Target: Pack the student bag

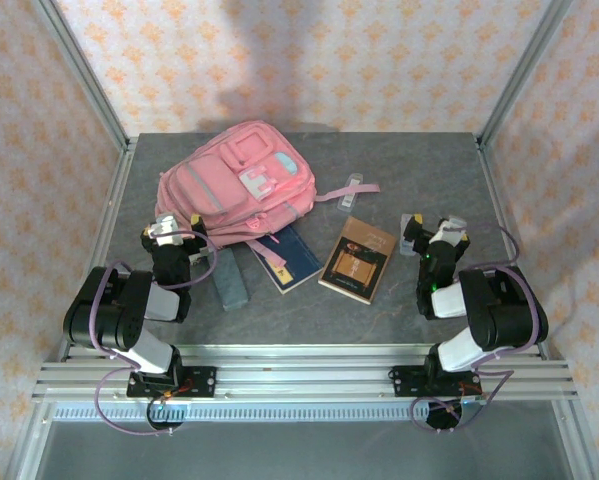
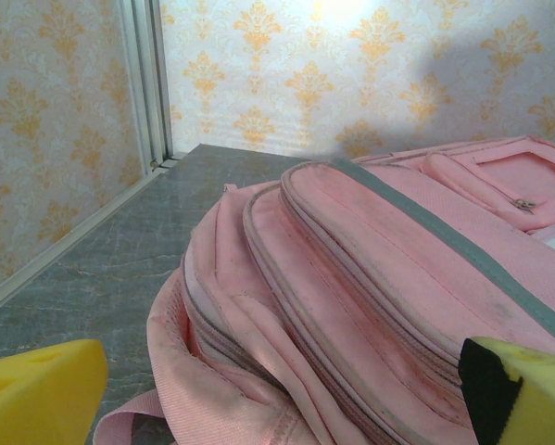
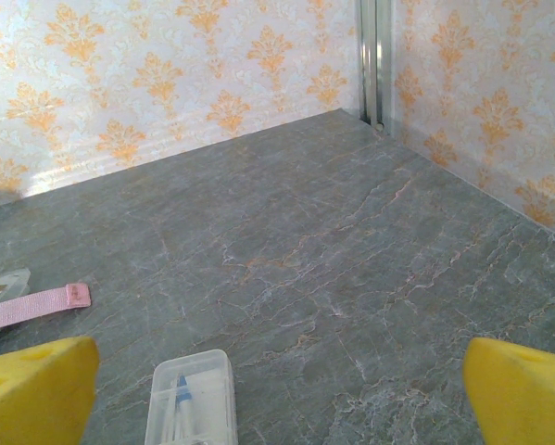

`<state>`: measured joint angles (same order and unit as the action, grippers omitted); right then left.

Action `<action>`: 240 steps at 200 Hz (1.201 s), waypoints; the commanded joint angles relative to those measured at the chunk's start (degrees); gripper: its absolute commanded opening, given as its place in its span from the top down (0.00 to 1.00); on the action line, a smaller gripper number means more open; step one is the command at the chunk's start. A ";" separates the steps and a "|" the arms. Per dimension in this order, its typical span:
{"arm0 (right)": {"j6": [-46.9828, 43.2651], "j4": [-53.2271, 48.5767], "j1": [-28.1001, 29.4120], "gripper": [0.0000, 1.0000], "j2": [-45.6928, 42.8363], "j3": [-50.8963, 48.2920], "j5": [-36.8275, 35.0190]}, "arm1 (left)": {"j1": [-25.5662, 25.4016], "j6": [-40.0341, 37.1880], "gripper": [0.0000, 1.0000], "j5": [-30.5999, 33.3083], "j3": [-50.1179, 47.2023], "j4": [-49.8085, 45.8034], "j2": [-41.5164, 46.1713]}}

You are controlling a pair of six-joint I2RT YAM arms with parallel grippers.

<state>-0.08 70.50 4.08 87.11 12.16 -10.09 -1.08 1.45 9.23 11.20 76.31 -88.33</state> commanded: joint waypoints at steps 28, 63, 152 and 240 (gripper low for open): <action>1.83 -21.59 -0.21 0.00 -13.59 9.84 1.44 | -1.46 1.10 0.01 6.07 8.72 -21.81 11.28; 27.16 -45.88 -0.58 0.00 -20.73 22.30 0.20 | -0.32 25.56 0.01 3.76 14.96 -39.74 21.76; 28.91 -57.41 10.62 0.46 9.44 48.68 42.18 | -4.05 42.83 0.51 -19.76 14.41 -57.81 24.41; 33.98 -61.61 19.62 0.45 35.58 67.98 45.77 | -5.77 42.50 0.55 -20.08 11.97 -55.09 18.25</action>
<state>31.99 10.61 22.63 119.70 76.20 34.57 -6.66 44.12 -10.11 21.91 21.58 -67.70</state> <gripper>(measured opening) 0.547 0.467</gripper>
